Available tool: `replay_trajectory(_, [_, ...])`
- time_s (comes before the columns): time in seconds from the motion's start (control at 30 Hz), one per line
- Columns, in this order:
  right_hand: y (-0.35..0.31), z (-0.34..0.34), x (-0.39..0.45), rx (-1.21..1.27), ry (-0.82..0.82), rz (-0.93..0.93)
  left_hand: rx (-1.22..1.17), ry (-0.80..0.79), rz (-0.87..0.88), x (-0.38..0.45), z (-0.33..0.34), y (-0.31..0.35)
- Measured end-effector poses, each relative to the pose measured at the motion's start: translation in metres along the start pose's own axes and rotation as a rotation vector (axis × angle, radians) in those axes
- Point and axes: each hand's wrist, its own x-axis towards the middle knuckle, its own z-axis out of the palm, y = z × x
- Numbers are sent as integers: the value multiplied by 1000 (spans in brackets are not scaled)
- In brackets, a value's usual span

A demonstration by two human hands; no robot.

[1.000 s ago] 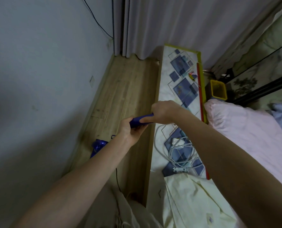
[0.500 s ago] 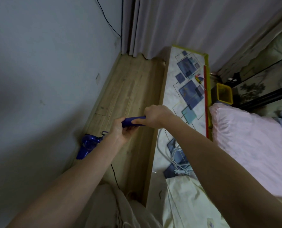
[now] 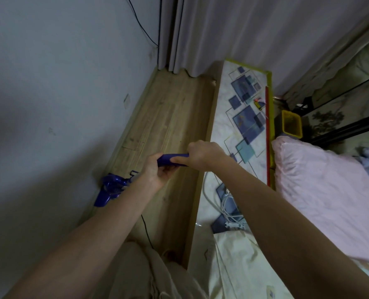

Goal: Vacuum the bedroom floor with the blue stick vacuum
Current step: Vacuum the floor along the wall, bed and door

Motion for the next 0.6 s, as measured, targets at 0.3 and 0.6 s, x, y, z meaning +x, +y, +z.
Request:
replay_trajectory(0.3, [28, 22, -36, 129, -29, 126, 123, -14, -39, 1, 15, -36])
replay_trajectory(0.6, [70, 19, -99, 97, 10, 191, 204, -85, -107, -23, 46, -91])
